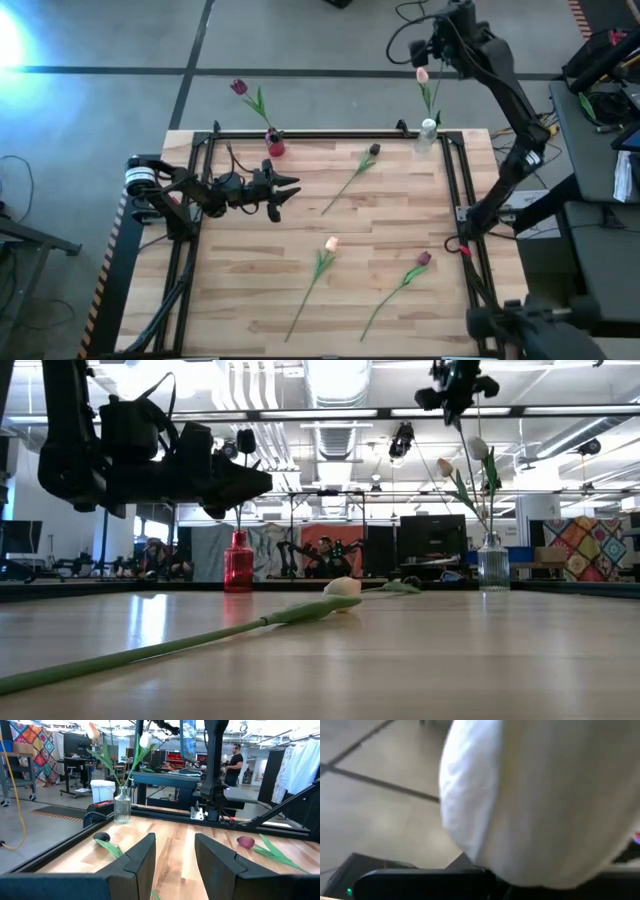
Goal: Sort flowers into vase by color
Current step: Put the white tulip into the transparent vase
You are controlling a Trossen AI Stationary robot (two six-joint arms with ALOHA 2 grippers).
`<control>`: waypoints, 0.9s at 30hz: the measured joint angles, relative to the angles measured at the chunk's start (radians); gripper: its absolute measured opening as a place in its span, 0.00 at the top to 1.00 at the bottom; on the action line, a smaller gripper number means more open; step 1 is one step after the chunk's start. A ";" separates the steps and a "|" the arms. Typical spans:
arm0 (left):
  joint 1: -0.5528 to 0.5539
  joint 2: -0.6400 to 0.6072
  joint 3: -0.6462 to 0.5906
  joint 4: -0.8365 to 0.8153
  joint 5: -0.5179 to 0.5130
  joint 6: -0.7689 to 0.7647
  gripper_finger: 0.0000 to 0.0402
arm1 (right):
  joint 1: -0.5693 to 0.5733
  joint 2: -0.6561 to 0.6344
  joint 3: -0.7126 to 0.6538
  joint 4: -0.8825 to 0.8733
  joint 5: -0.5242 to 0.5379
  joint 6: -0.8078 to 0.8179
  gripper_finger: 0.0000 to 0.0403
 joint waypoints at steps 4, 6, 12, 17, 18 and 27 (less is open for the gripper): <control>0.000 0.000 0.000 0.000 0.000 0.000 0.69 | -0.041 0.027 0.004 -0.036 0.000 0.018 0.97; 0.000 0.000 0.000 0.000 0.000 0.000 0.69 | -0.057 0.031 0.004 -0.060 -0.001 0.044 0.97; 0.000 0.000 0.000 -0.002 0.000 -0.001 0.69 | -0.075 0.021 -0.012 -0.094 -0.002 0.102 0.97; 0.000 0.000 0.000 -0.003 0.000 0.000 0.69 | -0.074 -0.007 -0.039 -0.112 0.000 0.156 0.97; 0.000 0.000 0.000 -0.005 0.001 0.001 0.69 | -0.074 -0.013 -0.046 -0.112 0.003 0.167 0.97; 0.000 0.000 0.000 -0.017 0.001 0.002 0.69 | -0.074 -0.033 -0.158 -0.090 0.043 0.232 0.97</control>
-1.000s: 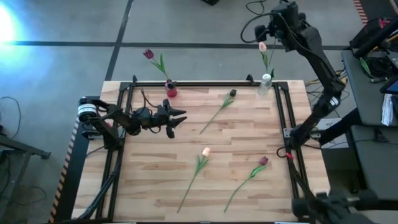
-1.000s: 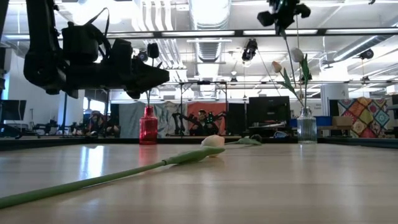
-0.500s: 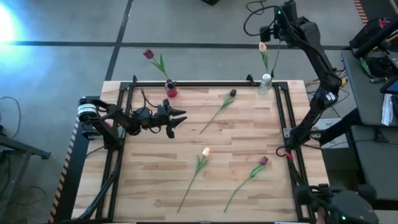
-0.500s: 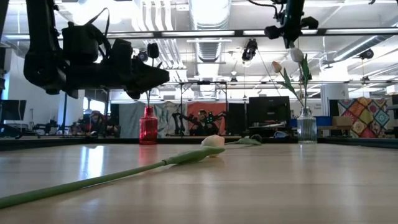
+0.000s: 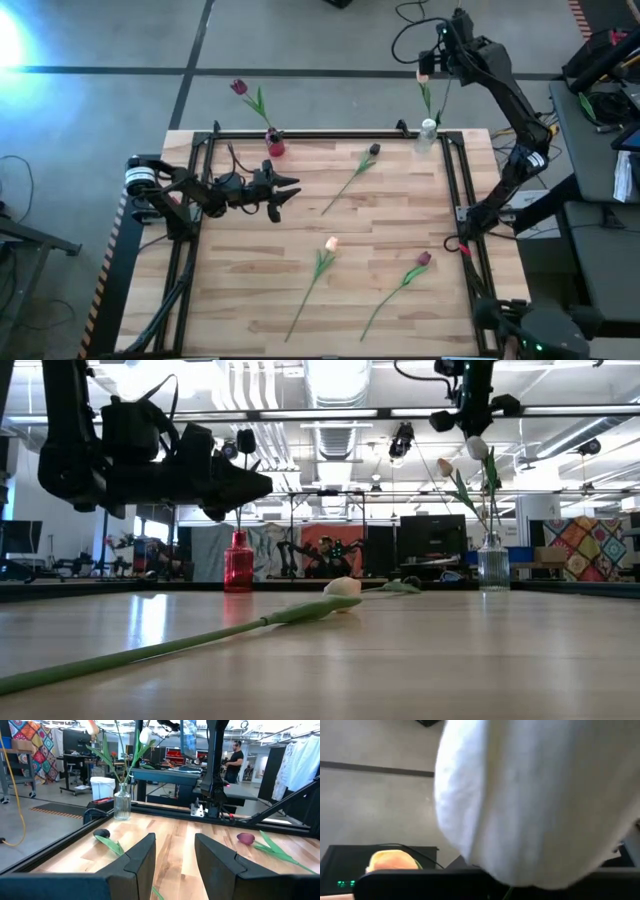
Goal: Sort flowers into vase by color
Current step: Put the white tulip into the transparent vase
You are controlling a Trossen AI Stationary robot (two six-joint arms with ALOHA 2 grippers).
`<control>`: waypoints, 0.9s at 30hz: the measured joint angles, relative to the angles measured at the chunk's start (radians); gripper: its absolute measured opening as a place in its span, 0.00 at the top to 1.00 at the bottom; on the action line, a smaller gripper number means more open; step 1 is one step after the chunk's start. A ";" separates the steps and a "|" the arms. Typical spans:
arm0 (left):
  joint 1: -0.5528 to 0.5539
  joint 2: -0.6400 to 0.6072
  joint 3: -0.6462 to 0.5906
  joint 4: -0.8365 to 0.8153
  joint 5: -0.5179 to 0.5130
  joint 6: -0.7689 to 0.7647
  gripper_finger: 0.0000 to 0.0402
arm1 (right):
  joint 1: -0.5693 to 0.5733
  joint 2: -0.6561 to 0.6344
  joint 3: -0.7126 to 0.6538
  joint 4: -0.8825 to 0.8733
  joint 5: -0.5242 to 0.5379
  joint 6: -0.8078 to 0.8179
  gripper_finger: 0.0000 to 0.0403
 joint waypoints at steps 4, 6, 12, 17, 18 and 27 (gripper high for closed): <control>0.000 0.000 0.000 -0.002 0.000 -0.002 0.69 | -0.001 -0.029 -0.082 0.067 0.001 0.011 0.97; 0.000 0.000 0.000 -0.006 0.000 -0.006 0.69 | -0.002 -0.057 -0.127 0.113 -0.003 0.011 0.97; 0.000 0.000 0.000 -0.006 0.000 -0.009 0.69 | -0.010 -0.151 -0.242 0.203 -0.008 0.010 0.97; 0.000 0.000 0.000 -0.006 0.000 -0.017 0.69 | -0.012 -0.221 -0.297 0.273 -0.008 -0.002 0.97; 0.000 0.000 0.000 -0.006 0.000 -0.021 0.69 | -0.015 -0.229 -0.303 0.275 -0.009 -0.002 0.97; 0.000 0.000 0.000 -0.005 0.000 -0.030 0.69 | -0.021 -0.228 -0.352 0.267 -0.017 -0.001 0.97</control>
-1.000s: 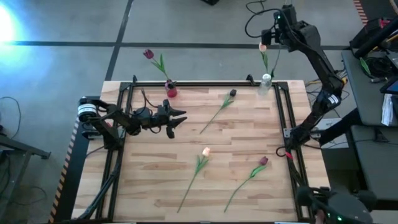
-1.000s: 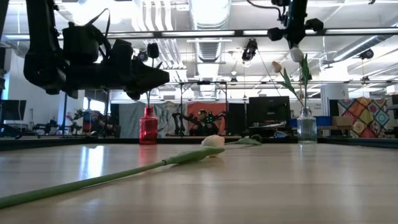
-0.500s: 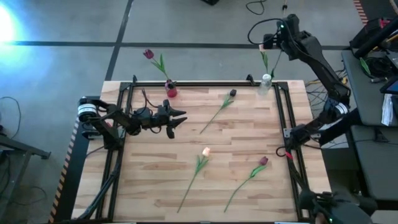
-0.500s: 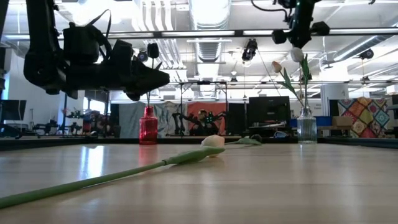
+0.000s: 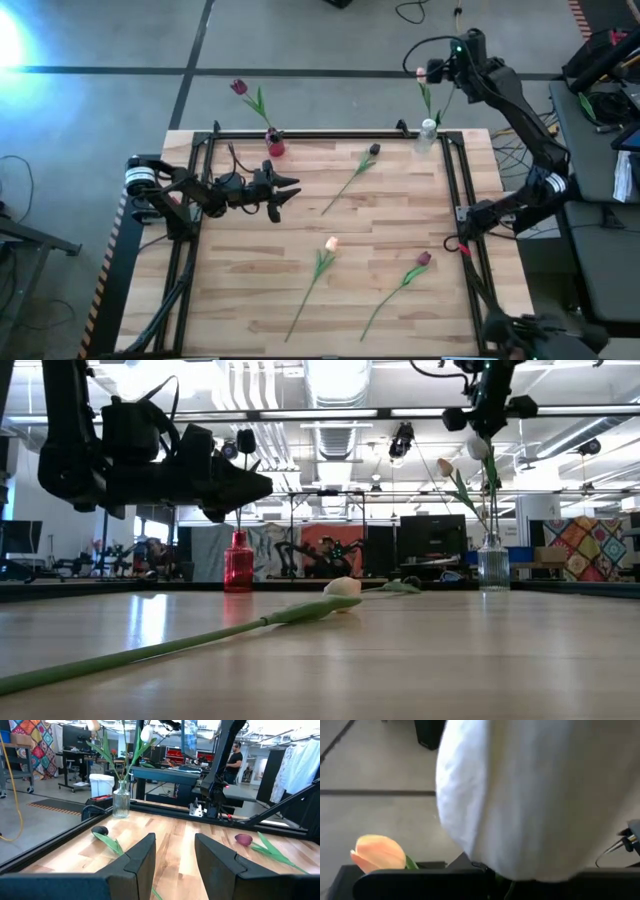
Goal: Sort flowers into vase by color
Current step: Put the white tulip into the transparent vase
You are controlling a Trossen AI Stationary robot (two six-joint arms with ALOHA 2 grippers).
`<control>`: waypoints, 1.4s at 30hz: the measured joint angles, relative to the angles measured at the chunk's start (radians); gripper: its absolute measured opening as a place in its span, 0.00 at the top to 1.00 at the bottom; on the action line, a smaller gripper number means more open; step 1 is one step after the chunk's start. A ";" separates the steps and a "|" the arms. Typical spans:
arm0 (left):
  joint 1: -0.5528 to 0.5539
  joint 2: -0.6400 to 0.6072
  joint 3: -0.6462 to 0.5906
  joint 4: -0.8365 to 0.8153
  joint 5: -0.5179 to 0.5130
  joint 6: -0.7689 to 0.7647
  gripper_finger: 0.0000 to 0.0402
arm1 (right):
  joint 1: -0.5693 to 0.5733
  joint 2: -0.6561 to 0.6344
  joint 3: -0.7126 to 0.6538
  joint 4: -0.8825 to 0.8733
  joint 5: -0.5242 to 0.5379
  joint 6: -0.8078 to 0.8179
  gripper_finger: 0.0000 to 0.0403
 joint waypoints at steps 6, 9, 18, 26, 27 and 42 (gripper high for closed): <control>0.000 0.000 0.000 0.000 0.000 -0.003 0.69 | 0.000 0.006 -0.007 0.011 0.000 0.005 0.97; 0.000 0.000 0.000 0.000 0.000 -0.005 0.69 | 0.000 -0.004 -0.007 0.013 0.000 0.003 0.97; 0.000 0.000 0.001 0.001 0.000 -0.005 0.69 | 0.000 -0.022 -0.007 0.038 -0.018 0.000 0.97; 0.000 0.000 0.001 0.001 0.000 -0.006 0.69 | 0.000 -0.001 -0.009 0.039 -0.007 -0.008 0.97; 0.000 0.000 0.001 0.001 0.000 -0.009 0.69 | 0.000 -0.001 -0.013 0.040 -0.007 -0.008 0.97; 0.000 0.000 0.001 0.001 0.000 -0.013 0.69 | 0.001 -0.034 -0.152 0.143 0.000 -0.009 0.97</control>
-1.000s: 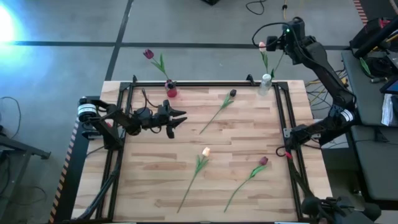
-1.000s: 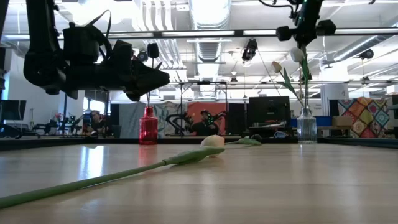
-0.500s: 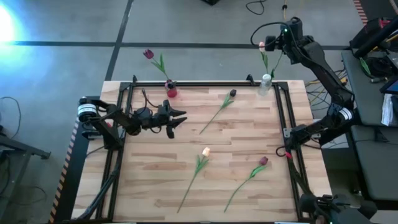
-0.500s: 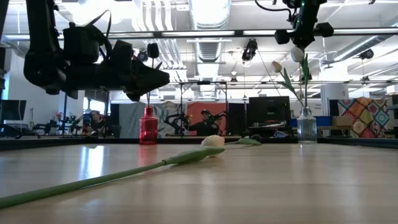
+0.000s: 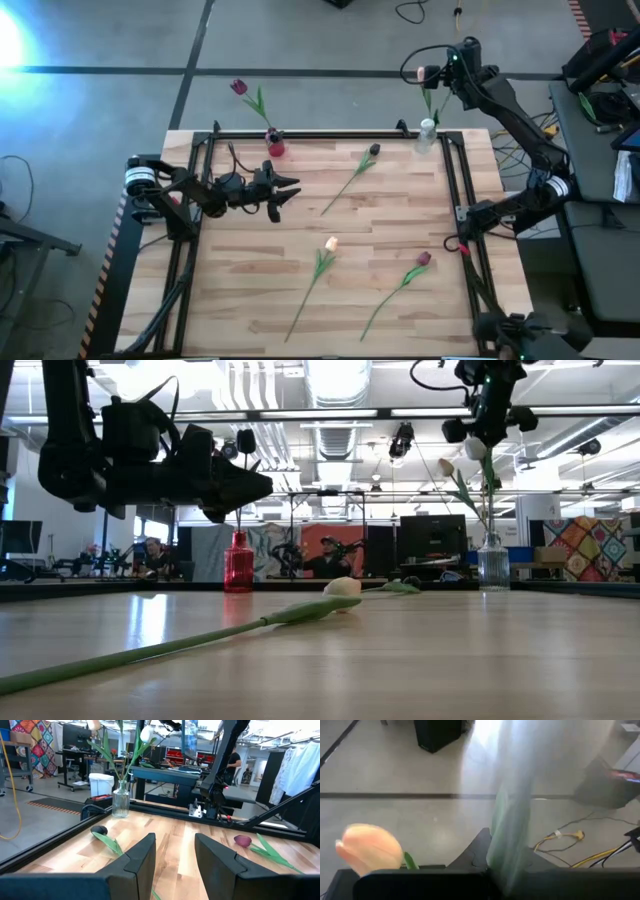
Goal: Sort flowers into vase by color
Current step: Put the white tulip into the transparent vase
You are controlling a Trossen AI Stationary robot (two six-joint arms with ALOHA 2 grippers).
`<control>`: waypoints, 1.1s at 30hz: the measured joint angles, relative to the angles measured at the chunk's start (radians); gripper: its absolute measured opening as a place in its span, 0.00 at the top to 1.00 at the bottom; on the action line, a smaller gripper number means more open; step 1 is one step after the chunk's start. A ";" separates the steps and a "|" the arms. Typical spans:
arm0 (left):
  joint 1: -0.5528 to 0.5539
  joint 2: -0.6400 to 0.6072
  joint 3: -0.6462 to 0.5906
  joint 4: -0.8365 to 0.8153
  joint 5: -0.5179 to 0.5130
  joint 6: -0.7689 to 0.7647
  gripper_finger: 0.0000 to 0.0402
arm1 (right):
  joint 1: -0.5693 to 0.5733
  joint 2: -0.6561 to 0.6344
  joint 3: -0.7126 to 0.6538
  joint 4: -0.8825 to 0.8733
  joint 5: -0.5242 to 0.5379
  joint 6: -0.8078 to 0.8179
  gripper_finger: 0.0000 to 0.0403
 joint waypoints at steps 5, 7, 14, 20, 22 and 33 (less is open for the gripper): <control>0.000 0.000 0.000 0.000 0.000 0.000 0.69 | 0.002 -0.023 -0.064 0.032 -0.003 0.001 0.97; 0.000 0.000 0.000 0.000 0.000 0.000 0.69 | 0.002 -0.033 -0.089 0.045 -0.003 0.003 0.97; 0.000 0.000 0.000 0.000 0.000 0.000 0.69 | 0.002 -0.040 -0.143 0.052 -0.003 0.014 0.97; 0.000 0.000 0.000 0.000 0.000 -0.008 0.69 | 0.001 -0.040 -0.134 0.050 -0.048 0.009 0.90; 0.000 0.000 0.000 0.000 0.000 -0.008 0.69 | 0.001 -0.040 -0.123 0.044 -0.052 0.005 0.86; 0.000 0.000 0.000 0.000 0.000 -0.008 0.69 | 0.001 -0.042 -0.083 0.009 -0.064 -0.008 0.59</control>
